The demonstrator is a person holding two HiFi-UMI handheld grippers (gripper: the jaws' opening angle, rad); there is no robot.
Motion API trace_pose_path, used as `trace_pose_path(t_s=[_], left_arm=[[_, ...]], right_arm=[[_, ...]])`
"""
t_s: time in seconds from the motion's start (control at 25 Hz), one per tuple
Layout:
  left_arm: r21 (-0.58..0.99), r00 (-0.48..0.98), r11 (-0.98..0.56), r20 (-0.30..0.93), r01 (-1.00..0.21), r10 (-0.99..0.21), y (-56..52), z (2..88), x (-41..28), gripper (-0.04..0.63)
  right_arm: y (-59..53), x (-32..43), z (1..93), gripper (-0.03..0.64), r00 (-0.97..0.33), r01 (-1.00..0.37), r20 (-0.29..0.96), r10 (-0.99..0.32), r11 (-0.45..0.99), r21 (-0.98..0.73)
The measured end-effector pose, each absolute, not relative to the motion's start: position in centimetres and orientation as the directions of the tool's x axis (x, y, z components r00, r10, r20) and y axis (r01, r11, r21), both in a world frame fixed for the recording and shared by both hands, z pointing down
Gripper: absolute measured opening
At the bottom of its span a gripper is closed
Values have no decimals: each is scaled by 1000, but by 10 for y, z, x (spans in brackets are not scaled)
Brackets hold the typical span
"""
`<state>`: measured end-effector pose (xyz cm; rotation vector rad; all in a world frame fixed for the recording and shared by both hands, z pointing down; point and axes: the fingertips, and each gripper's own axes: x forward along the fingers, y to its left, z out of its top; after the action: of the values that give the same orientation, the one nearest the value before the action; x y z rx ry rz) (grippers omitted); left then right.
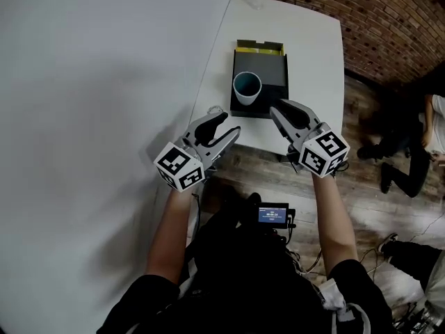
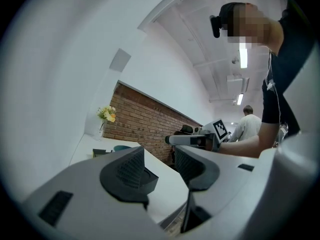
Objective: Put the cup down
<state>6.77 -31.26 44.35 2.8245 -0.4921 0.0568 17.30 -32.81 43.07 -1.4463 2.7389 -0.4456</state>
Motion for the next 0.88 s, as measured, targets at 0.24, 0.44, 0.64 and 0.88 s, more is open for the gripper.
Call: trace_pose_path(t_s=[0.24, 0.44, 0.64, 0.88], left_arm=[[254, 951, -917, 86, -309, -297, -303, 443, 75, 195], [242, 956, -925, 79, -293, -282, -287, 435, 77, 195], [237, 961, -931, 73, -278, -268, -280, 434, 76, 195], [239, 961, -931, 80, -276, -265, -263, 427, 79, 195]], right_arm=[[-307, 174, 437, 40, -554, -823, 155, -818, 510, -250], [-286, 175, 433, 38, -541, -831, 164, -825, 494, -257], [-276, 175, 433, 38, -528, -839, 165, -833, 482, -254], [-258, 181, 425, 38, -523, -840, 163, -836, 475, -262]])
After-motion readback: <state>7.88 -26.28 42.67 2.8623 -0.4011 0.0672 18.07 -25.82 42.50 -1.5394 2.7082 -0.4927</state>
